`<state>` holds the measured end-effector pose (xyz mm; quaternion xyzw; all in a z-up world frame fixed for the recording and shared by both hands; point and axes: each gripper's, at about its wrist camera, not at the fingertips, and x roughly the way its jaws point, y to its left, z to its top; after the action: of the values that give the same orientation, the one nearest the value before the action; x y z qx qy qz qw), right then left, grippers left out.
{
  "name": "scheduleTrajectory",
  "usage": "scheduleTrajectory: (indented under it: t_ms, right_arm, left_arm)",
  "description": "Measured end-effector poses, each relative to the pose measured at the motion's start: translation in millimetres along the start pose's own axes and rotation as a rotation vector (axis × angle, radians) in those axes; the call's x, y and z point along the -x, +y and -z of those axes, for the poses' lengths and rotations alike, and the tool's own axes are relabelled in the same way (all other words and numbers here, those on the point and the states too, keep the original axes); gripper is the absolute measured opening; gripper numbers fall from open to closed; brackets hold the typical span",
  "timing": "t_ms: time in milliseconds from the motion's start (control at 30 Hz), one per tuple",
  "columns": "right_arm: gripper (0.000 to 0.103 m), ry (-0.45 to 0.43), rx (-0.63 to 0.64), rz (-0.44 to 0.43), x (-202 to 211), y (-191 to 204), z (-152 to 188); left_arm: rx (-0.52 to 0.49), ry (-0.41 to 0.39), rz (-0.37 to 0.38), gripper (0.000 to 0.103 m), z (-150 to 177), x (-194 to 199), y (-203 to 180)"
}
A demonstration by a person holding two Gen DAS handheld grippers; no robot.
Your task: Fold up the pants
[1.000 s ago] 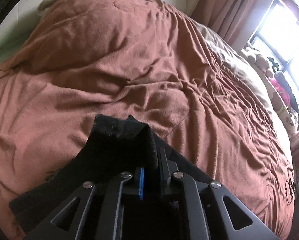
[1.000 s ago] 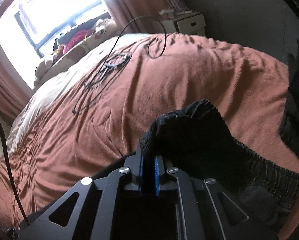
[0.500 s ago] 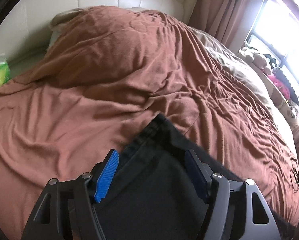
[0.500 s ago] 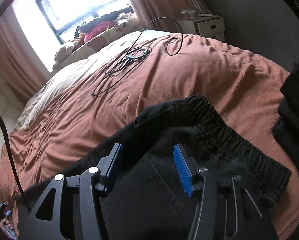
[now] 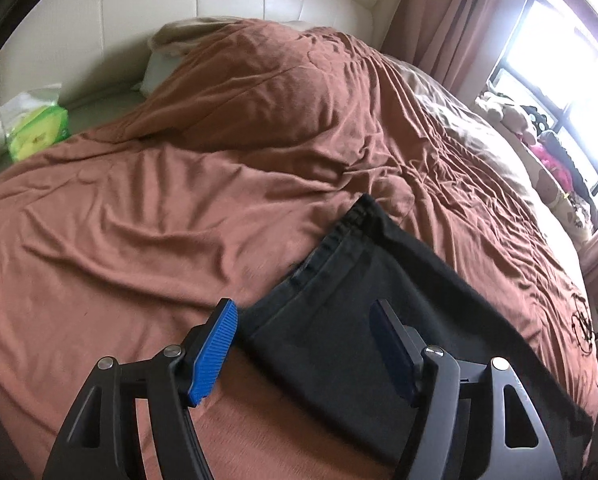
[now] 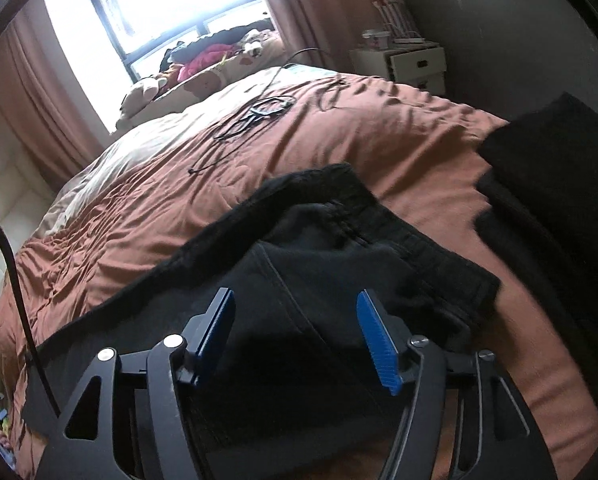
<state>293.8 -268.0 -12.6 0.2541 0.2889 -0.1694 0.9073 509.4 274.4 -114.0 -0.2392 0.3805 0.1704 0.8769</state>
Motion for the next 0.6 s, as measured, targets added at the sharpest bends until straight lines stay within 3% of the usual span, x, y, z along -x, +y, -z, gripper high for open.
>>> scheduleTrajectory:
  t_ms: [333,600]
  right_arm:
    - [0.067,0.036,-0.076,0.002,34,-31,30]
    - [0.074,0.069,-0.128,0.000,42,-50,46]
  left_arm:
    - [0.052,0.059,0.058,0.071,31,9,20]
    - [0.130,0.131,0.132,0.071,50,-14,25]
